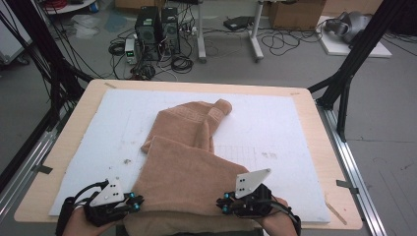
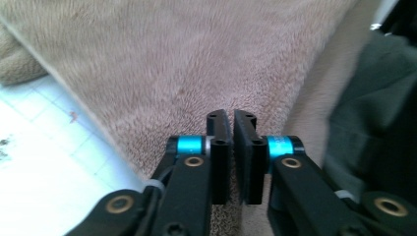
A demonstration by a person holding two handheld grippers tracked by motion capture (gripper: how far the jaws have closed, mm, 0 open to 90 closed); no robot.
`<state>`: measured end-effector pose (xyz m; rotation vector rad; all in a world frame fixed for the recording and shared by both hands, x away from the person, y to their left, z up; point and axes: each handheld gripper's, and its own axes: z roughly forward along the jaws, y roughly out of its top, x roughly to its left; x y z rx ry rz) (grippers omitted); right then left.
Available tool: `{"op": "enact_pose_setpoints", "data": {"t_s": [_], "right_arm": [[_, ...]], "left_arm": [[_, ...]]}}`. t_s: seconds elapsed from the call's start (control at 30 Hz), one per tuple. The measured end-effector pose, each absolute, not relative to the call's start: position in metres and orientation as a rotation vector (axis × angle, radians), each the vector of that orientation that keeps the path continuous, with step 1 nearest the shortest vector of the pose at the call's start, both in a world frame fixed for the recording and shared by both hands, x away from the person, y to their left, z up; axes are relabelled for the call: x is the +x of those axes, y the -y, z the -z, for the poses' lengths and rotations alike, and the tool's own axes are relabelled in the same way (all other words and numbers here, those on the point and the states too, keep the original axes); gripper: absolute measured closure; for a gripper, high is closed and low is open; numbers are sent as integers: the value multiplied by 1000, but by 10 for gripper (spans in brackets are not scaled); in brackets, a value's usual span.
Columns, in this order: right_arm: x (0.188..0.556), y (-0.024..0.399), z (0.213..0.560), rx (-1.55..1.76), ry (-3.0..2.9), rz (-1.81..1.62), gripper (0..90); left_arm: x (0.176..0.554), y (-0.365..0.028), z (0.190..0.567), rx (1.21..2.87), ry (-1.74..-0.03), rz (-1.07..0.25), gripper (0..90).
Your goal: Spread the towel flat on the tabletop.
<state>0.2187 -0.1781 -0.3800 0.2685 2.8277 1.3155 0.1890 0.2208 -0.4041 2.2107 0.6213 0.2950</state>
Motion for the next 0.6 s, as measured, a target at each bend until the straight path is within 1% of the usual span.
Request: {"op": "enact_pose_setpoints", "data": {"t_s": [0.07,0.13,0.23,0.37,0.43,0.53,0.6], "right_arm": [[224,181,371,287,-2781,-1342,750],[235,184,362,312,-2718,-1308,721],[263,187,356,360,-2645,-1250,712],[312,190,367,484,-2629,-1193,712],[334,188,376,528,-2627,-1188,715],[356,183,392,588,-2635,-1204,723],[367,179,403,601,-2646,-1171,740]], "left_arm": [[194,-220,398,2182,-615,-308,713],[205,-218,394,2166,-608,-334,673],[229,-210,396,2152,-616,-384,634],[262,-196,407,2129,-664,-379,619],[272,-190,412,2144,-671,-409,613],[284,-183,420,2177,-675,-416,613],[291,-182,427,2201,-685,-388,631]]}}
